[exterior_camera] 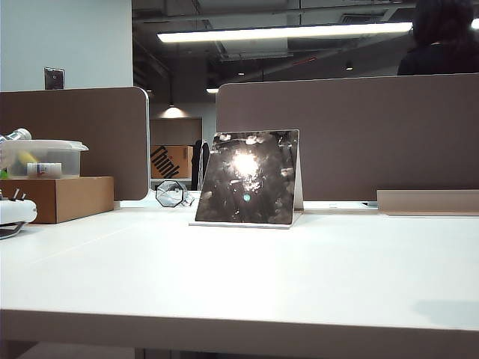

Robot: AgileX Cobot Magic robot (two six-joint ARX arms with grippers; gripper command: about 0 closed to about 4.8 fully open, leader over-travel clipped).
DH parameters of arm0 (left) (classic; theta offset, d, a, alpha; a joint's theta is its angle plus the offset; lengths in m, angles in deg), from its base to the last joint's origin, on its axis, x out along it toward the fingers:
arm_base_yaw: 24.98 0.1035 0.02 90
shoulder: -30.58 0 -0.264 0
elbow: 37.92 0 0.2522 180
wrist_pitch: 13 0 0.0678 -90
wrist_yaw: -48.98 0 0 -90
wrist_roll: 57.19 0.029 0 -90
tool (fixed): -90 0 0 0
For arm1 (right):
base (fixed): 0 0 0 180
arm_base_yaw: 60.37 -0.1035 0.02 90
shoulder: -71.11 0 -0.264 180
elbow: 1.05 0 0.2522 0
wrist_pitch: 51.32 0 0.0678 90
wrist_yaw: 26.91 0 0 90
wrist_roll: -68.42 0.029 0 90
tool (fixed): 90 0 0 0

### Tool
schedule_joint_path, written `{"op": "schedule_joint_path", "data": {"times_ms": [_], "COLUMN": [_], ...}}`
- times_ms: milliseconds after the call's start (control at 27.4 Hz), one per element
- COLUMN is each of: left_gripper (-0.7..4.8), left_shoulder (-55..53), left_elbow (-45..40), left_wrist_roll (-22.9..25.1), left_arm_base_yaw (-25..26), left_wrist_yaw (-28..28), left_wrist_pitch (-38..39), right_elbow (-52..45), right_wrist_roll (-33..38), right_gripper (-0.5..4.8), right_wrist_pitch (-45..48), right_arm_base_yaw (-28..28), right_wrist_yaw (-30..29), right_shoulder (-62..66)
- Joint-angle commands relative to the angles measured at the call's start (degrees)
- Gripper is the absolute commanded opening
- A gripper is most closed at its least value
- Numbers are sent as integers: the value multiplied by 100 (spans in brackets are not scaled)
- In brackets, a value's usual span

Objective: Push the center of the mirror on the table forward to move it for a short distance.

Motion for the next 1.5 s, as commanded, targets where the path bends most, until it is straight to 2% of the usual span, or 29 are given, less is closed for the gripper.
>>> {"op": "schedule_joint_path", "data": {"times_ms": [36, 182, 365, 730, 839, 985, 1058, 1094, 1131, 1204, 1277, 1423, 1496], "left_gripper": [-5, -5, -5, -5, -5, -5, -5, -5, -5, -5, -5, -5, -5], "left_shoulder": [363, 601, 621, 621, 621, 621, 616, 603, 601, 601, 605, 619, 619], "left_elbow": [-205, -216, -214, -214, -214, -216, -221, -238, -273, -396, -649, -1268, -1646], "left_wrist_roll": [-166, -299, -350, -328, -291, -341, -396, -291, 42, 603, 962, 999, 955], "left_arm_base_yaw": [0, 0, 0, 0, 0, -2, 0, 7, 63, 306, 809, 2168, 3021], "left_wrist_yaw": [-9, 2, -13, -13, -304, -1429, -1814, -1845, -1823, -1794, -1799, -1672, -1080], "left_wrist_pitch": [396, 1207, 1843, 1937, 1928, 1377, 431, -63, -581, -1143, -1543, -1666, -1676], "right_elbow": [-24, -24, -24, -24, -24, -24, -24, -24, -24, -24, -24, -24, -24], "right_wrist_roll": [2, 2, 2, 2, 4, 2, 2, 2, 2, 2, 2, 4, 2], "right_gripper": [-5, -5, -5, -5, -5, -5, -5, -5, -5, -5, -5, -5, -5], "right_wrist_pitch": [79, 79, 79, 79, 79, 79, 79, 79, 76, 79, 76, 76, 79], "right_arm_base_yaw": [-9, -9, -7, -7, -7, -7, -7, -7, -7, -7, -7, -7, -7], "right_wrist_yaw": [9, 9, 9, 9, 9, 9, 9, 7, 9, 9, 9, 4, 7], "right_shoulder": [4, 4, 4, 4, 4, 4, 4, 4, 4, 4, 4, 4, 4]}}
